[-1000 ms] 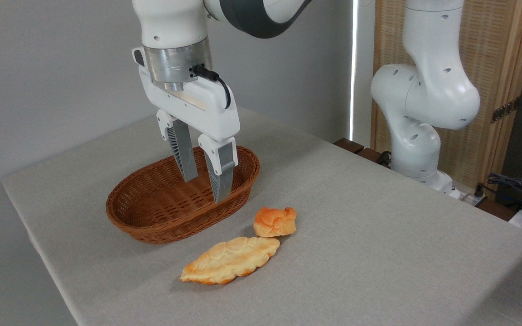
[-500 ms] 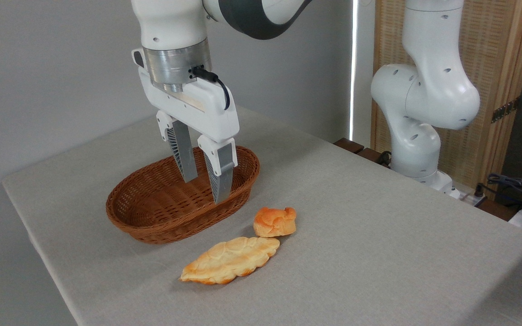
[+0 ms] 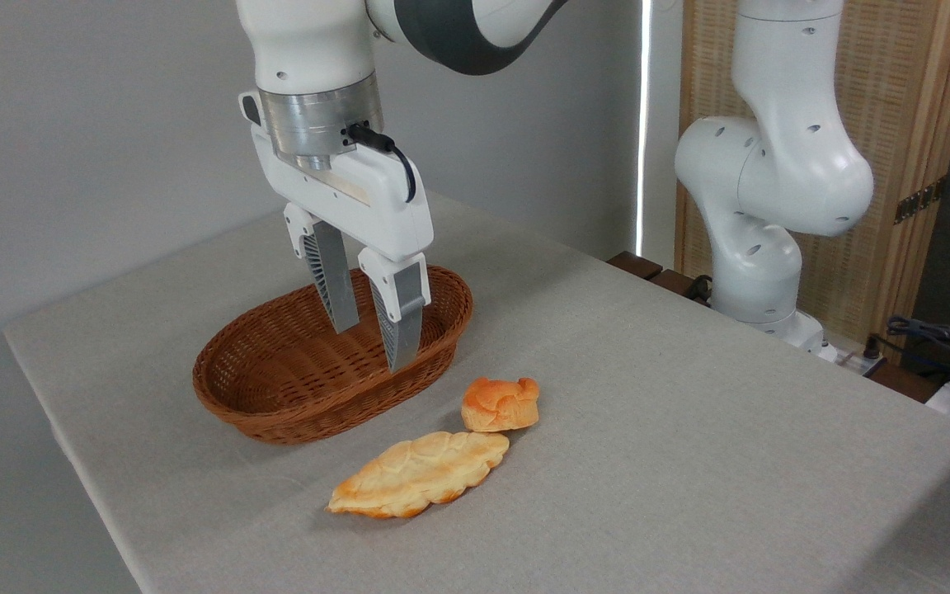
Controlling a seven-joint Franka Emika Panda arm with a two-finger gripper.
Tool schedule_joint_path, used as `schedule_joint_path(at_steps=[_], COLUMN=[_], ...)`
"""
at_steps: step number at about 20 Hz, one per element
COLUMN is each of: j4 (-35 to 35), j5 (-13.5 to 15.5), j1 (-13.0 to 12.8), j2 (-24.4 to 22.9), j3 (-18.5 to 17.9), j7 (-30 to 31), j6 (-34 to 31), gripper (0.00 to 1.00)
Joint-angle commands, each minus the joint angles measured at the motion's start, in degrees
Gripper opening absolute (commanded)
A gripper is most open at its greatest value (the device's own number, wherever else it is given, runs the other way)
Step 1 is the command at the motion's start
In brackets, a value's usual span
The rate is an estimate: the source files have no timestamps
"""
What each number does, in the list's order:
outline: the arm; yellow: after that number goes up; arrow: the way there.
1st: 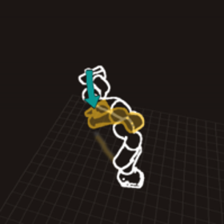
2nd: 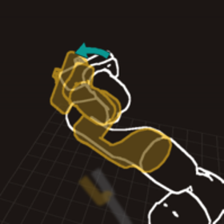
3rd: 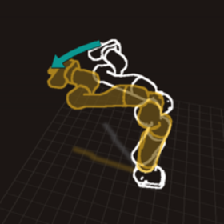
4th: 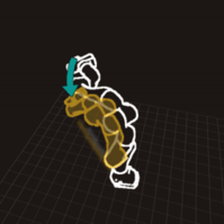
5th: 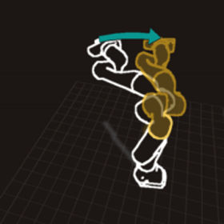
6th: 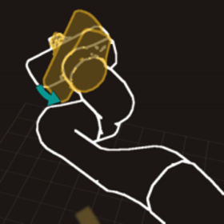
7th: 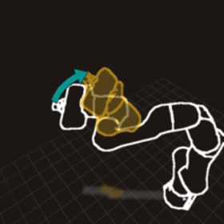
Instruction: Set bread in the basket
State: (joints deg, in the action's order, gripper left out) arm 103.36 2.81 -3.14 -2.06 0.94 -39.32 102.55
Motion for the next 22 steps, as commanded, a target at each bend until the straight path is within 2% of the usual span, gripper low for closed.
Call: schedule_joint_path(at_steps=[1,22], j4=[-1.1,-1.4], j5=[0.4,0.4], j1=[-0.1,0.0], j2=[0.5,0.1], j3=[-0.1,-0.8], j7=[0.5,-0.1], j6=[-1.0,-0.9], gripper=[1.00,1.00])
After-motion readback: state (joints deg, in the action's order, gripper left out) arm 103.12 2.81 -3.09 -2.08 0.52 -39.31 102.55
